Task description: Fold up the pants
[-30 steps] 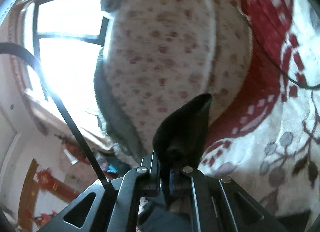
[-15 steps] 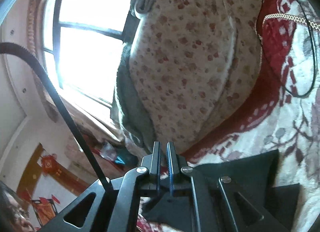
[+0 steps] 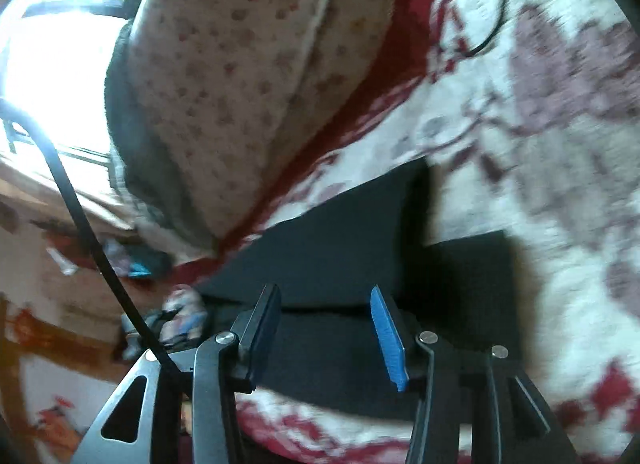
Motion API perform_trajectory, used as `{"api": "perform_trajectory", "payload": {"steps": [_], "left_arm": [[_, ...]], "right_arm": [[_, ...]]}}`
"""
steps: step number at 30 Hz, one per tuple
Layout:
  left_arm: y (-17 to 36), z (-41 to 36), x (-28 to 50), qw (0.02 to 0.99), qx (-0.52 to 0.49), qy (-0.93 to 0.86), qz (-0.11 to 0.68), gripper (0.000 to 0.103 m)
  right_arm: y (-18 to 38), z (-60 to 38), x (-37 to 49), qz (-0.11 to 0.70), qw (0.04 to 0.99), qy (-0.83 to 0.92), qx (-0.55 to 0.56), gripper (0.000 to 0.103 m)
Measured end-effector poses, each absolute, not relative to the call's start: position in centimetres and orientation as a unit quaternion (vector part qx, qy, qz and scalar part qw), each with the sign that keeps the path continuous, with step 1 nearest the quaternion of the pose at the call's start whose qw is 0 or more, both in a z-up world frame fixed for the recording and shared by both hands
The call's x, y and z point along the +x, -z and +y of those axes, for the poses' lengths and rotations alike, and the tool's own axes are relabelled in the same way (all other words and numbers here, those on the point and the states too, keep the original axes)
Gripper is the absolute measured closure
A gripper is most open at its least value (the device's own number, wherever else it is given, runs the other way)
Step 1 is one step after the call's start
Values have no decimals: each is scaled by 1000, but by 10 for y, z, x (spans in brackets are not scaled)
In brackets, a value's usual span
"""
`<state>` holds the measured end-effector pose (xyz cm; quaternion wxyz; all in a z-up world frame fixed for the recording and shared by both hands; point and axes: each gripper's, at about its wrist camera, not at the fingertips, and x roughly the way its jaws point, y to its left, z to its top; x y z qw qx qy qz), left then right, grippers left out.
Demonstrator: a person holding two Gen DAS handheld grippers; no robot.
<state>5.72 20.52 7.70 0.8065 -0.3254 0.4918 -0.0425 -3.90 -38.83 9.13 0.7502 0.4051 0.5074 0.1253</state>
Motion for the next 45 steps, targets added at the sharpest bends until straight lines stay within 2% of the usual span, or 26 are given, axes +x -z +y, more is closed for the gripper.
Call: {"api": "perform_trajectory", "payload": {"steps": [4, 9, 21, 22, 23, 24, 25, 26, 27, 31, 40, 45], "left_arm": [[-72, 206, 61, 807, -316, 42, 497, 49], [-67, 207, 74, 804, -323, 32, 498, 49], [-39, 173, 124, 801, -278, 6, 529, 49], [-35, 171, 128, 800, -277, 0, 532, 49], [-33, 170, 130, 800, -278, -3, 532, 49], [-31, 170, 131, 802, -281, -5, 527, 51], [-30, 169, 132, 805, -281, -1, 522, 61], [-29, 167, 133, 804, -277, 3, 526, 89], [-29, 166, 134, 801, -275, 8, 532, 93], [-52, 165, 123, 817, -264, 22, 512, 96], [-128, 166, 73, 846, -255, 65, 464, 96], [-135, 170, 33, 847, -261, 83, 455, 96]], "right_arm": [[-81, -407, -33, 503, 755, -99, 408, 55], [-50, -400, -7, 537, 726, -125, 411, 52], [-36, -385, 10, 516, 720, -166, 434, 52], [-35, -383, 10, 510, 721, -169, 437, 58], [-34, -381, 10, 505, 724, -172, 436, 70], [-32, -379, 11, 504, 724, -181, 435, 75], [-30, -376, 12, 502, 720, -195, 439, 82], [-27, -376, 13, 492, 712, -203, 458, 85], [-25, -378, 12, 484, 705, -208, 474, 86], [-41, -378, 11, 459, 714, -228, 478, 91], [-111, -379, -10, 393, 735, -277, 478, 92], [-121, -386, -42, 404, 748, -268, 454, 92]]}}
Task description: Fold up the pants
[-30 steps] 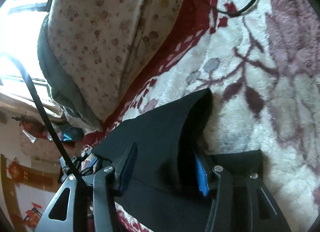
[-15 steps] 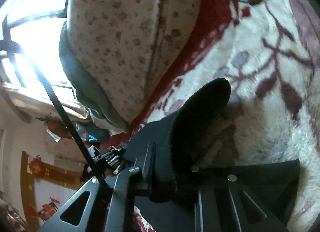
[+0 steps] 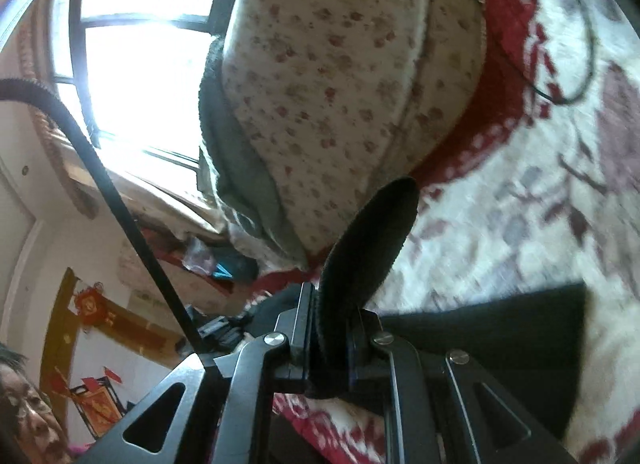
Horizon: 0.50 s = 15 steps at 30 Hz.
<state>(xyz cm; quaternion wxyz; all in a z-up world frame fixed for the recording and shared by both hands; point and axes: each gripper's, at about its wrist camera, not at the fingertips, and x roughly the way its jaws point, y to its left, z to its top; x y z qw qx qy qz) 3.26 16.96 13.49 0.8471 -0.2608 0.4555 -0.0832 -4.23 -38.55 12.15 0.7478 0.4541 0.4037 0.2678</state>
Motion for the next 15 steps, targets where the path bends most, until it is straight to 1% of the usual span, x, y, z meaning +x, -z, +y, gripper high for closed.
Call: {"api": "perform_trajectory", "payload": {"steps": [3, 4, 7, 9, 10, 11, 12, 15], "left_arm": [[-106, 151, 9, 850, -218, 65, 476, 96], [-87, 144, 4, 843, -205, 57, 494, 96], [-55, 143, -6, 827, -220, 45, 515, 96], [-48, 147, -9, 823, -238, 41, 514, 96], [-49, 148, -10, 822, -245, 43, 512, 96], [-50, 149, -10, 822, -248, 44, 511, 96], [-51, 148, -10, 823, -247, 44, 510, 96], [-55, 143, -10, 828, -231, 40, 510, 96]], "right_arm": [[-106, -393, -62, 439, 767, -210, 419, 92], [-97, -399, -64, 449, 770, -187, 412, 92], [-64, -409, -69, 488, 751, -134, 425, 92], [-64, -405, -66, 496, 749, -135, 417, 91], [-67, -403, -65, 493, 750, -141, 417, 88], [-67, -401, -63, 494, 748, -144, 419, 82], [-66, -400, -62, 497, 747, -140, 418, 78], [-59, -391, -61, 513, 748, -132, 400, 78]]}}
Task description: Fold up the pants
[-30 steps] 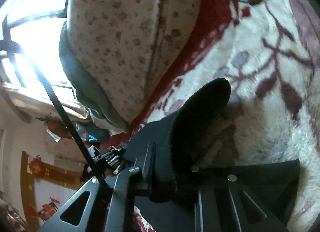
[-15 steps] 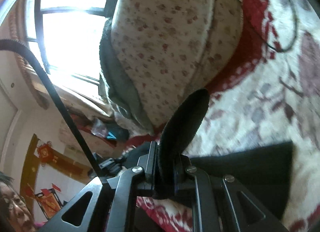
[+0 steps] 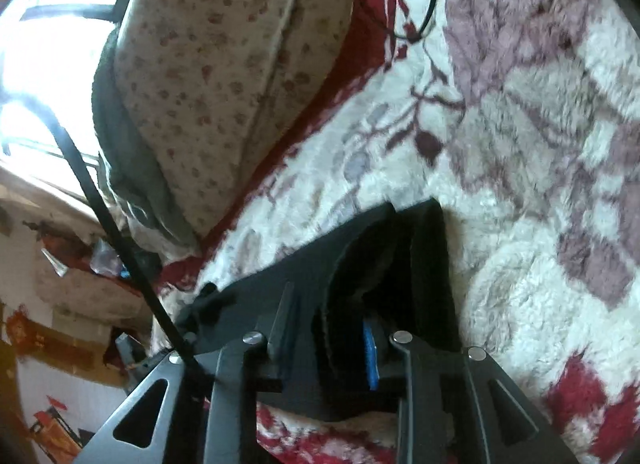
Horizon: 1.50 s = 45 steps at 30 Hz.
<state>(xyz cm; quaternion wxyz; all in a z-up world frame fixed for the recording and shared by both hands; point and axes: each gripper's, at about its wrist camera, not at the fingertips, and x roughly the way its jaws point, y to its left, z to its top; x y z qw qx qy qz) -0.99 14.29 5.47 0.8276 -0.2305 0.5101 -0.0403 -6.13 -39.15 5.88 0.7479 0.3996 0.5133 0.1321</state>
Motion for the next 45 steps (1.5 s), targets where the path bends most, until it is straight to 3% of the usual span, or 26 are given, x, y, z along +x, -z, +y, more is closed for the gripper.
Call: {"api": "perform_trajectory", "payload": {"steps": [2, 9, 13, 16, 18, 19, 21, 25, 27, 28, 31, 35, 40, 45], "left_arm": [[-57, 141, -10, 828, -230, 39, 510, 96], [-87, 125, -8, 846, -230, 75, 475, 96], [-74, 118, -12, 849, -205, 62, 483, 96], [-55, 132, -13, 832, -232, 51, 501, 93], [-50, 140, -16, 827, -249, 53, 502, 81], [-50, 145, -19, 825, -257, 53, 501, 80], [-56, 155, -27, 829, -258, 48, 494, 80], [-74, 180, -47, 848, -243, 18, 470, 79], [-80, 197, -55, 855, -245, -1, 458, 79], [-85, 211, -59, 857, -249, -15, 451, 79], [-92, 240, -64, 859, -262, -38, 438, 79], [-92, 268, -64, 855, -291, -47, 427, 47], [-76, 288, -44, 841, -313, -48, 439, 47], [-59, 316, -19, 822, -360, -48, 439, 47]], "right_arm": [[-64, -383, -60, 509, 753, -153, 387, 93], [-94, -389, -53, 500, 782, -155, 338, 95], [-87, -392, -57, 523, 790, -112, 300, 95], [-67, -388, -56, 554, 771, -95, 298, 90], [-63, -387, -56, 566, 768, -88, 286, 87], [-67, -386, -56, 564, 773, -84, 277, 79], [-81, -388, -57, 563, 787, -49, 248, 73], [-117, -382, -59, 515, 815, -66, 256, 72], [-132, -360, -55, 488, 820, -134, 268, 62], [-137, -339, -52, 479, 817, -177, 268, 52], [-137, -277, -41, 475, 798, -265, 257, 51], [-124, -162, -24, 481, 774, -364, 194, 51], [-107, -28, -22, 472, 755, -446, 88, 51], [-91, 44, -34, 457, 753, -473, -11, 51]]}}
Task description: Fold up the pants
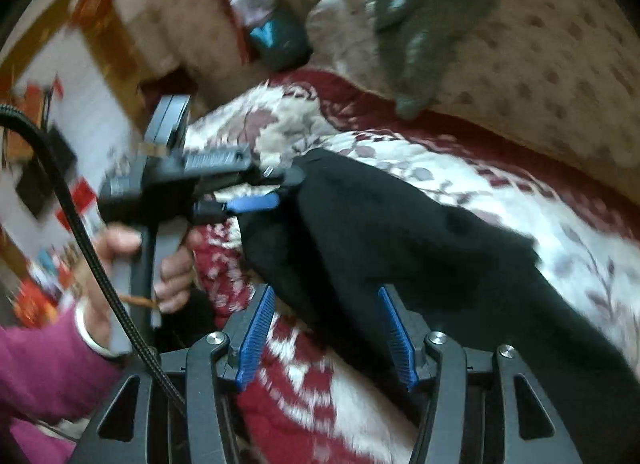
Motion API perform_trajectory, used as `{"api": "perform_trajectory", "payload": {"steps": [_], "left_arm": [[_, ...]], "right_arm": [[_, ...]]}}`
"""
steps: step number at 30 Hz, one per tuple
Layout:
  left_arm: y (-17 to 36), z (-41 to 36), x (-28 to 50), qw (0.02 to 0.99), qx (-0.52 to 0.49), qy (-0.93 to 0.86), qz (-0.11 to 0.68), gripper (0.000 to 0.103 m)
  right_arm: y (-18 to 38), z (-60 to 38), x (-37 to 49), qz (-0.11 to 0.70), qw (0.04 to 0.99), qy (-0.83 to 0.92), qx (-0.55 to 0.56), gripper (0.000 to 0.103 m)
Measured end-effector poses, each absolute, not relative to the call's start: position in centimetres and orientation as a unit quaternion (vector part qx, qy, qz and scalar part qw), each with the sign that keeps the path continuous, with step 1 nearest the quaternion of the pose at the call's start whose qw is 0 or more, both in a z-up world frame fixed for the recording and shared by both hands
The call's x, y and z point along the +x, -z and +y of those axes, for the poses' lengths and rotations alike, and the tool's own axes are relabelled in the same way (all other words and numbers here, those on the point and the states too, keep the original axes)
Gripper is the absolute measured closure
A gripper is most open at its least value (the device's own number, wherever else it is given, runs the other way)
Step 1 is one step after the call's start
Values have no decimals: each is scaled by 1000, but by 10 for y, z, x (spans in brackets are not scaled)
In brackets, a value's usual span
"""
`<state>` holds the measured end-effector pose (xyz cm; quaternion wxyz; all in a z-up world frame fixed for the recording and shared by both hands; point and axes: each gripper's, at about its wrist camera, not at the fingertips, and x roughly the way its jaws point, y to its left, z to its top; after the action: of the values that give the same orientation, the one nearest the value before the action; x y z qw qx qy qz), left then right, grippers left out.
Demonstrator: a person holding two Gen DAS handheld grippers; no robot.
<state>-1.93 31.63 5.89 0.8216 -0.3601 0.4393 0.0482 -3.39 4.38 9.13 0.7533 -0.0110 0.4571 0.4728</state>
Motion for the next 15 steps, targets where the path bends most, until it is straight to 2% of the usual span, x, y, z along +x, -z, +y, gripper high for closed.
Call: {"api": "perform_trajectory", "payload": {"steps": [6, 12, 14, 15], "left_arm": [[-46, 333, 7, 813, -359, -52, 456, 47], [-35, 353, 17, 799, -394, -45, 453, 47], [-30, 353, 25, 791, -404, -31, 459, 47], [-30, 352, 27, 792, -401, -31, 459, 50]], "right_arm": [[-73, 84, -35, 442, 761, -460, -117, 51], [-63, 87, -25, 436, 769, -451, -122, 53], [-59, 86, -21, 435, 769, -452, -124, 73], [-58, 86, -20, 435, 769, -450, -128, 77]]}}
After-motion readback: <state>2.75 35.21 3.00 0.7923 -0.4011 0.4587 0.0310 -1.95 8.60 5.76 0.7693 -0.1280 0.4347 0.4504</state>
